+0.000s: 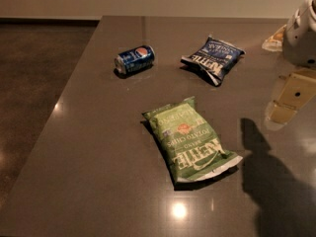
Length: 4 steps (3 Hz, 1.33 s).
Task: Pick green jalapeno chip bag
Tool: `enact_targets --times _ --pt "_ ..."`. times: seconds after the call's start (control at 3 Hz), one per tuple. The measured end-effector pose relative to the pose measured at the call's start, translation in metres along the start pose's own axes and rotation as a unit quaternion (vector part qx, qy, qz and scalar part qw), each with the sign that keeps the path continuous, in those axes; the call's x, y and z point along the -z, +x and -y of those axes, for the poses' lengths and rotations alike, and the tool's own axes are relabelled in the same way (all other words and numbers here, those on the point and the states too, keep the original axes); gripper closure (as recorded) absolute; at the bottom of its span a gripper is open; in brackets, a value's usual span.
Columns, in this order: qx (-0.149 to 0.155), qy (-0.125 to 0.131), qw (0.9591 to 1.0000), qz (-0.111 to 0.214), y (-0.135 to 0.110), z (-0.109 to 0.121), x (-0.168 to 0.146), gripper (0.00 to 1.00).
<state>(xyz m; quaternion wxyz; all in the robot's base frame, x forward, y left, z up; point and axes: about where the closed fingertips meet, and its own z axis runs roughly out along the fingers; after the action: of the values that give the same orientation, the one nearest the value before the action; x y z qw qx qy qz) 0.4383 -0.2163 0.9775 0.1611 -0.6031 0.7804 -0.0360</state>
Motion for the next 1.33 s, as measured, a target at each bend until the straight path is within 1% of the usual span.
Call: enact_targets --times 0.33,0.67,1.0,1.33 --pt "0.000 0.001 1.0000 0.002 -0.001 0.000 0.000 0.00" --pt "-0.004 -0.009 0.9999 0.005 -0.009 -0.010 -0.010 0.00" --pt "-0.023 -0.039 0.9989 0.013 -0.018 -0.025 -0.033 0.00" --pt "-0.032 -0.056 0.9977 0.021 -0.031 -0.044 -0.056 0.00"
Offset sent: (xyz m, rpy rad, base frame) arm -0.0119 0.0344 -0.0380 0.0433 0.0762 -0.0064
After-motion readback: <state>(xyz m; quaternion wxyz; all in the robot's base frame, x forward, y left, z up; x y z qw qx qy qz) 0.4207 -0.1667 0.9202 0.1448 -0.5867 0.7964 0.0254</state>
